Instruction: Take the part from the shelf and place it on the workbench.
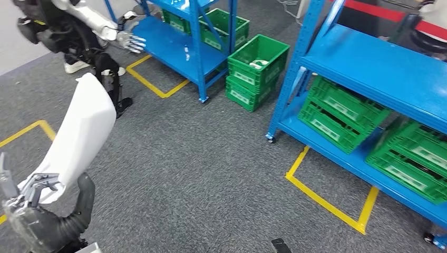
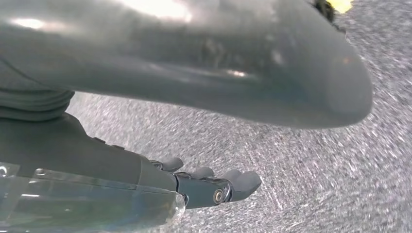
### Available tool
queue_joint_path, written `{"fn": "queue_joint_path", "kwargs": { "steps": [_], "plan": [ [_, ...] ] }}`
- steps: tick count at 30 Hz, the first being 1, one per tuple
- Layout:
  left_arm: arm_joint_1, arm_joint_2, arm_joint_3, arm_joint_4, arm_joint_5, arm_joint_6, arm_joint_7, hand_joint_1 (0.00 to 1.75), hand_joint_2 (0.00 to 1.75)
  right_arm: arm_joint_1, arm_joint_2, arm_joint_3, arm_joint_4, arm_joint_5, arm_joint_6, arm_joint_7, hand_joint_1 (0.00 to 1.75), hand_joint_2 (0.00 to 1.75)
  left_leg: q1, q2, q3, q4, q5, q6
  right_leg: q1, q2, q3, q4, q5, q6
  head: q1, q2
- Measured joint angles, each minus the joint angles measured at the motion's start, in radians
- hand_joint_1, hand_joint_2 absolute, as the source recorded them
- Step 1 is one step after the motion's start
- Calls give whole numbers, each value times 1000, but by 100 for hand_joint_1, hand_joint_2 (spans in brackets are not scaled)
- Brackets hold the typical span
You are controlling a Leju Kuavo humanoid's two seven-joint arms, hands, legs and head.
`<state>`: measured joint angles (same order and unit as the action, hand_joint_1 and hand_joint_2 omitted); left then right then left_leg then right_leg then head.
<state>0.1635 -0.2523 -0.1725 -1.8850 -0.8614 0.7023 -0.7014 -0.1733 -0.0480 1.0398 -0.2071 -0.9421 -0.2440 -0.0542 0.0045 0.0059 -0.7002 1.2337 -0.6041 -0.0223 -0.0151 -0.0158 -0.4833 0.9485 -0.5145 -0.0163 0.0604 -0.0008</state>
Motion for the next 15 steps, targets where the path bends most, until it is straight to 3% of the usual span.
{"fn": "queue_joint_path", "kwargs": {
  "steps": [1,2,3,5,7,9,10,12,14,15],
  "plan": [
    [0,0,5,-3,0,0,0,175,175,0,0,0,0,-1,1,0,0,0,5,0,-15,33,-7,-5,0,-15,0,1,-1,1,-3,0],
    [0,0,10,-7,0,0,0,175,175,-1,0,0,0,-3,1,0,0,0,9,1,-11,30,5,-8,-1,-30,0,1,-3,2,-4,0],
    [0,0,14,-11,2,0,0,175,175,-2,0,0,0,-6,1,0,0,0,12,8,13,-11,32,-11,-2,-42,2,2,-5,6,-5,0],
    [-6,0,23,-19,6,0,0,175,175,-5,1,0,0,-11,1,-1,0,0,10,58,88,-143,90,-11,0,-64,7,6,-13,16,-8,0],
    [-16,-1,30,-26,10,0,0,175,175,-4,1,0,0,-15,0,-3,0,0,4,95,131,-224,109,-1,4,-84,13,10,-22,29,-9,0],
    [-23,-2,40,-32,23,0,1,175,175,-5,1,0,0,-18,0,-8,0,0,0,75,132,-235,106,14,5,-111,20,8,-27,41,-6,0],
    [-24,-3,45,-36,36,0,1,175,175,-6,1,0,0,-19,0,-11,0,0,-1,60,131,-238,109,21,2,-112,24,9,-33,46,-3,0],
    [-31,-5,53,-46,62,0,2,175,175,-7,2,0,0,-20,0,-16,0,0,2,29,130,-244,117,34,-2,-69,9,54,-70,54,1,0],
    [-40,-7,60,-53,73,0,2,175,175,-4,2,0,0,-20,0,-18,0,0,2,-1,130,-247,122,44,-3,-9,-42,174,-138,55,10,0],
    [-42,-8,63,-54,75,0,2,175,175,-1,3,0,0,-21,0,-18,0,0,0,-18,129,-247,123,47,-3,4,-74,243,-165,53,15,0]
  ]
}}
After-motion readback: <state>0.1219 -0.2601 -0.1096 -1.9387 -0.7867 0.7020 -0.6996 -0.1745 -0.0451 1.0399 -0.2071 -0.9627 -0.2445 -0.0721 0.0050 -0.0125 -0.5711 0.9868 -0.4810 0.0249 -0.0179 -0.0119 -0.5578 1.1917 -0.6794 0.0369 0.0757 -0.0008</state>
